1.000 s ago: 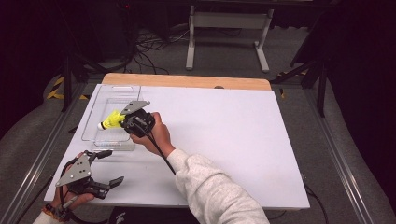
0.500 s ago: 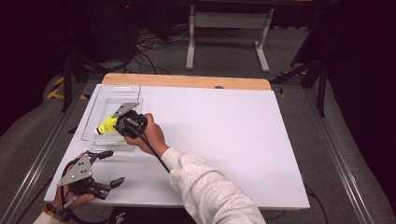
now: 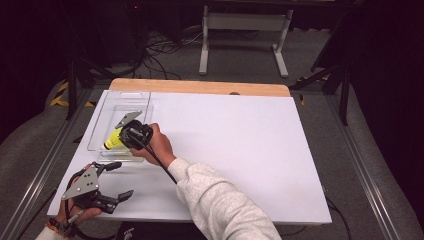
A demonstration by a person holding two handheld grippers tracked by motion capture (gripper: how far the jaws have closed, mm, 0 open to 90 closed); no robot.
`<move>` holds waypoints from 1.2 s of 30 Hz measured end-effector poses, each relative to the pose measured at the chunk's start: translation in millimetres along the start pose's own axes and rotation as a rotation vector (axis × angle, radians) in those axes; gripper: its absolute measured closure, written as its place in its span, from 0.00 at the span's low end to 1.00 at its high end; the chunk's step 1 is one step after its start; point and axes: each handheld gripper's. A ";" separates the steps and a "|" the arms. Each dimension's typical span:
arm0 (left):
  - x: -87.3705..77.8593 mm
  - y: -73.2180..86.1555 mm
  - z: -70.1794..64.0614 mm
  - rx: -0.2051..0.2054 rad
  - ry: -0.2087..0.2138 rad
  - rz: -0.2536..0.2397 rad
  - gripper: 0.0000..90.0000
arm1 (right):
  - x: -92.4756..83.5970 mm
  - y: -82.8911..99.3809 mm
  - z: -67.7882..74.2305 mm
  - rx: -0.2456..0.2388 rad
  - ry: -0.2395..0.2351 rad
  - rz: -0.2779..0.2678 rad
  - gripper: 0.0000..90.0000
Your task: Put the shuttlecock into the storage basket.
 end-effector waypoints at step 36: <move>1.7 -1.7 -1.6 0.011 0.006 0.002 0.08 | -5.8 2.8 -1.1 0.066 0.025 0.076 0.51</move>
Point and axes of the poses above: each handheld gripper's, and its own axes: x roughly forward along the jaws, y roughly out of its underside, z roughly to its left, and after that the axes turned 8 degrees about -z, right-handed
